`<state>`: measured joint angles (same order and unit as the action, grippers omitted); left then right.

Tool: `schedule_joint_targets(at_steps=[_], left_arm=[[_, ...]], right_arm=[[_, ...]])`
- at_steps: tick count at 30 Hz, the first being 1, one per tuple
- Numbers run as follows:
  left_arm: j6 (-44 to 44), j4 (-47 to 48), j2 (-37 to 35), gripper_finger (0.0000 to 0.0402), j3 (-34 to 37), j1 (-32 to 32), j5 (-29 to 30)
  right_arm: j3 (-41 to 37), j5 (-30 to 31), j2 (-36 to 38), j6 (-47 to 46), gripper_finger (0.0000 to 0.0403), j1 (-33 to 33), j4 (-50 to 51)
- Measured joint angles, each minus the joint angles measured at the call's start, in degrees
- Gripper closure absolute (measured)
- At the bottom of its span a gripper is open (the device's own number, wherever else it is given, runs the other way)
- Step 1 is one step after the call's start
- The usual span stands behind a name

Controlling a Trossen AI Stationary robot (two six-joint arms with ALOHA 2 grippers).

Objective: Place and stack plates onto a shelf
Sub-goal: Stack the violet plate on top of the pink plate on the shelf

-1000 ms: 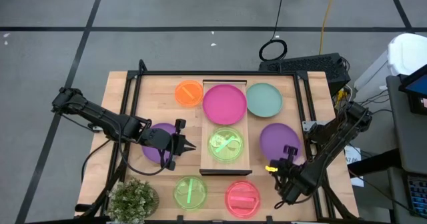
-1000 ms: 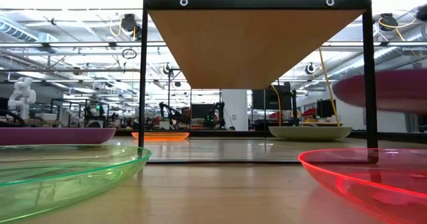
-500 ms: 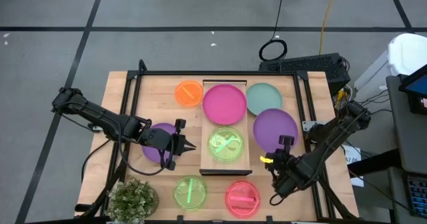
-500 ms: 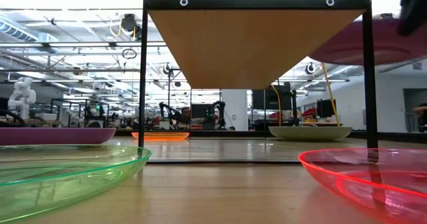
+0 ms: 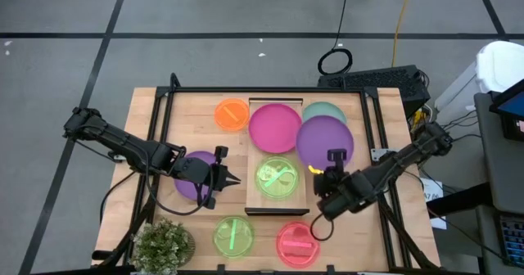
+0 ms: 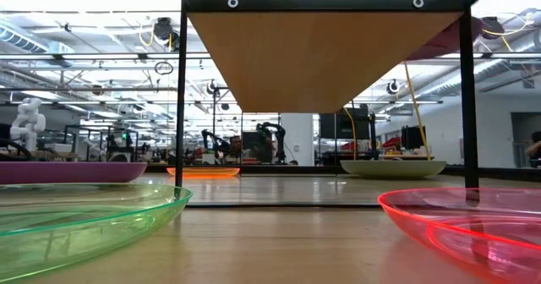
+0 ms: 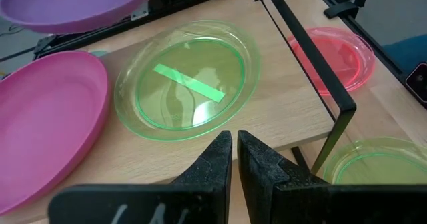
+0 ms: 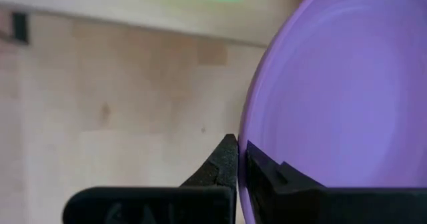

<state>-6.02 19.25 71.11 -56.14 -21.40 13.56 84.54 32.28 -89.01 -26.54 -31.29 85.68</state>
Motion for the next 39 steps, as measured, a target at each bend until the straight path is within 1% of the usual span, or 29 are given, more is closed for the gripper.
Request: schedule_joint_targets(at_steps=[2, 5, 8, 16, 18, 20, 22, 25, 30, 32, 37, 39], left_arm=[[0.51, 0.00, 0.00, 0.0369, 0.00, 0.02, 0.00], [1.28, 0.04, 0.00, 0.0369, 0.00, 0.00, 0.00], [2.67, 0.20, 0.00, 0.0369, 0.00, 0.01, 0.02], [9.45, 1.45, 0.00, 0.0369, 0.01, -0.24, 0.03], [10.79, 2.12, 0.00, 0.0369, 0.02, -0.59, 0.07], [11.94, 2.32, 0.00, 0.0369, 0.04, -0.94, 0.07], [12.65, 2.32, 0.00, 0.0369, 0.04, -1.41, 0.07], [12.88, 2.29, 0.00, 0.0369, 0.04, -2.10, 0.09], [12.96, 2.25, 0.00, 0.0369, 0.04, -2.90, 1.16], [12.70, 2.23, 0.00, 0.0369, 0.04, -3.11, 2.36], [12.59, 2.16, 0.00, 0.0369, 0.04, -3.11, 3.04], [12.59, 2.08, 0.02, 0.0369, 0.04, -3.11, 3.04]], right_arm=[[0.84, 1.11, 0.00, 3.16, 0.0402, 1.56, -0.08], [2.16, 1.15, 0.00, 8.92, 0.0402, 4.22, -0.91], [3.16, 0.88, 0.00, 16.45, 0.0403, 7.28, -4.12], [3.25, 0.51, 0.00, 40.56, 0.0403, 15.65, -21.22], [3.26, -1.43, 0.00, 44.62, 0.0403, 17.92, -25.55], [3.28, -5.93, 0.00, 47.83, 0.0403, 20.47, -28.83], [3.28, -8.48, 0.00, 49.88, 0.0403, 22.75, -31.28], [3.28, -10.25, -0.01, 51.65, 0.0403, 25.49, -33.36], [3.28, -14.95, -0.01, 52.98, 0.0403, 28.79, -34.87], [3.28, -17.41, -0.45, 53.46, 0.0403, 29.52, -34.92], [3.25, -17.75, -1.78, 53.41, 0.0403, 29.82, -35.02], [3.25, -19.06, -1.79, 52.89, 0.0403, 29.73, -34.96]])
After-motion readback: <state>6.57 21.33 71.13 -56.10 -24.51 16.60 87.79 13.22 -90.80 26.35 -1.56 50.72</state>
